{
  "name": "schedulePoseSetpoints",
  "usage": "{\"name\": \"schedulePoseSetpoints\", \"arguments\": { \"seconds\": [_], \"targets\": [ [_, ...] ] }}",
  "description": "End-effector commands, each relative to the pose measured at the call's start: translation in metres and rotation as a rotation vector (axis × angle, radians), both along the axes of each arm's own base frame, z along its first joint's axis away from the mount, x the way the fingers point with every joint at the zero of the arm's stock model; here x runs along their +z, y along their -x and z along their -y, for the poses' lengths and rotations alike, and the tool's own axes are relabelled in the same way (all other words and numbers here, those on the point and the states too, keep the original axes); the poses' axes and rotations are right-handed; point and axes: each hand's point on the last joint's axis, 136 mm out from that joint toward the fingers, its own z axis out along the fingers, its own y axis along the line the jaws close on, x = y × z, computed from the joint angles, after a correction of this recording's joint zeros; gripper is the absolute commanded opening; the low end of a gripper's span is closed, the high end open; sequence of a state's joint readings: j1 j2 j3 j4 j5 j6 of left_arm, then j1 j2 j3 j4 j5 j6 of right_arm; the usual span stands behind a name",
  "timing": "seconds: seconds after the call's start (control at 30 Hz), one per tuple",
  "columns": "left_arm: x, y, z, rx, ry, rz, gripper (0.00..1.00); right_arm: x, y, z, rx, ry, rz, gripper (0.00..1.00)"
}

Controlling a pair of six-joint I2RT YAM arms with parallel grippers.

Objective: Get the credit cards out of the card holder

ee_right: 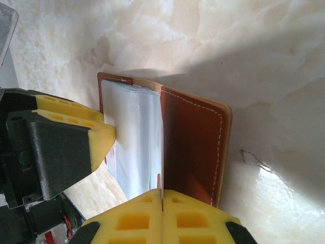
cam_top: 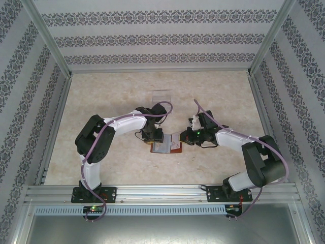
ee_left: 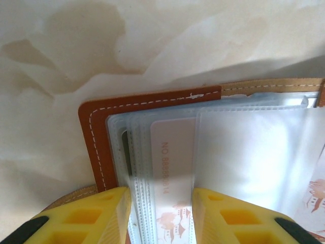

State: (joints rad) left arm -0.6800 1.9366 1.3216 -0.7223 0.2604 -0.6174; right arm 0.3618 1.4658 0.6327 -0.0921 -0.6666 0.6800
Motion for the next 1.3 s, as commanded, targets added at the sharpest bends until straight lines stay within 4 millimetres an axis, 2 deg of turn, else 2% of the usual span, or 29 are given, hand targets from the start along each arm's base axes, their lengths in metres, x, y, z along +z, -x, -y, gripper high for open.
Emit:
{"name": "schedulePoseSetpoints", "arguments": {
  "seconds": [0.0,0.33,0.63,0.77,0.9,1.1,1.27],
  "targets": [
    [0.011,0.003,-0.002,0.023,0.011,0.008,0.38,0.011,-0.002,0.002,0.012,-0.003,0.038,0.02],
    [0.043,-0.014,0.001,0.077,0.109,0.117,0.38,0.032,-0.011,0.001,0.07,0.02,0.132,0.0],
    [0.049,-0.02,-0.016,0.148,0.15,0.147,0.38,0.049,-0.032,0.01,0.177,0.165,0.319,0.0],
    [0.046,-0.021,-0.029,0.19,0.17,0.147,0.38,0.058,-0.043,0.008,0.278,0.219,0.439,0.0],
    [0.046,-0.022,-0.038,0.22,0.198,0.143,0.38,0.064,-0.043,0.001,0.478,0.273,0.556,0.0],
    [0.046,-0.023,-0.057,0.26,0.217,0.143,0.38,0.071,-0.054,-0.01,0.688,0.303,0.599,0.0],
    [0.045,-0.021,-0.069,0.273,0.22,0.141,0.38,0.064,-0.064,-0.017,0.882,0.399,0.605,0.0]
  ]
}}
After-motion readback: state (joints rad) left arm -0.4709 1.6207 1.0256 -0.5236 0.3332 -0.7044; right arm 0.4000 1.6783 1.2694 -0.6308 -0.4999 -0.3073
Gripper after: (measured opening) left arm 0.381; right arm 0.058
